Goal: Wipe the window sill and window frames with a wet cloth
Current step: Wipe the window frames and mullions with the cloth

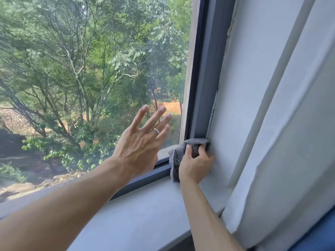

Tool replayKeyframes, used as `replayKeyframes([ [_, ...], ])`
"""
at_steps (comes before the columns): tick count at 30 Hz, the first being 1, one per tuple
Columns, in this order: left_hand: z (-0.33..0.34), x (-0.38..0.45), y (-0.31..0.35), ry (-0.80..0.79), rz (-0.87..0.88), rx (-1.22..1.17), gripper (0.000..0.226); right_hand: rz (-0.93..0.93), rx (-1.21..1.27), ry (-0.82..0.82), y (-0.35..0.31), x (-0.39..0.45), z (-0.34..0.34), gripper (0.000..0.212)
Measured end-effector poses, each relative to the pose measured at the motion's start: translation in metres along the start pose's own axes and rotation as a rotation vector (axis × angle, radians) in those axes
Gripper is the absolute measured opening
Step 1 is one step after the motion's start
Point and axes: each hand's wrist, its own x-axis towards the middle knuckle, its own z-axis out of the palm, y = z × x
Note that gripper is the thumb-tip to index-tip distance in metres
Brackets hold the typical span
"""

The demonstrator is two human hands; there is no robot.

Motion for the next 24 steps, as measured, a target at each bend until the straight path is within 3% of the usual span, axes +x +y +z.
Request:
replayKeyframes([
  [3, -0.002, 0.003, -0.004, -0.005, 0.012, 0.024, 0.075, 0.020, 0.011, 0.020, -0.011, 0.003, 0.000, 0.032],
  [8, -0.002, 0.015, -0.018, 0.084, 0.007, 0.008, 0.073, -0.090, 0.080, 0.067, -0.041, 0.015, 0.002, 0.044],
  [12, -0.007, 0.021, -0.018, 0.120, 0.003, -0.015, 0.079, -0.165, 0.055, 0.056, -0.033, 0.016, -0.001, 0.024],
  [17, -0.014, 0.030, -0.035, 0.121, 0.020, 0.021, 0.076, -0.310, 0.137, 0.114, -0.069, 0.035, -0.001, 0.040],
  [22, -0.018, 0.034, -0.041, 0.144, 0.013, 0.022, 0.078, -0.403, 0.113, 0.116, -0.067, 0.031, -0.004, 0.025],
  [24, -0.020, 0.038, -0.045, 0.190, 0.006, -0.001, 0.081, -0.471, 0.160, 0.163, -0.091, 0.043, -0.001, 0.031],
])
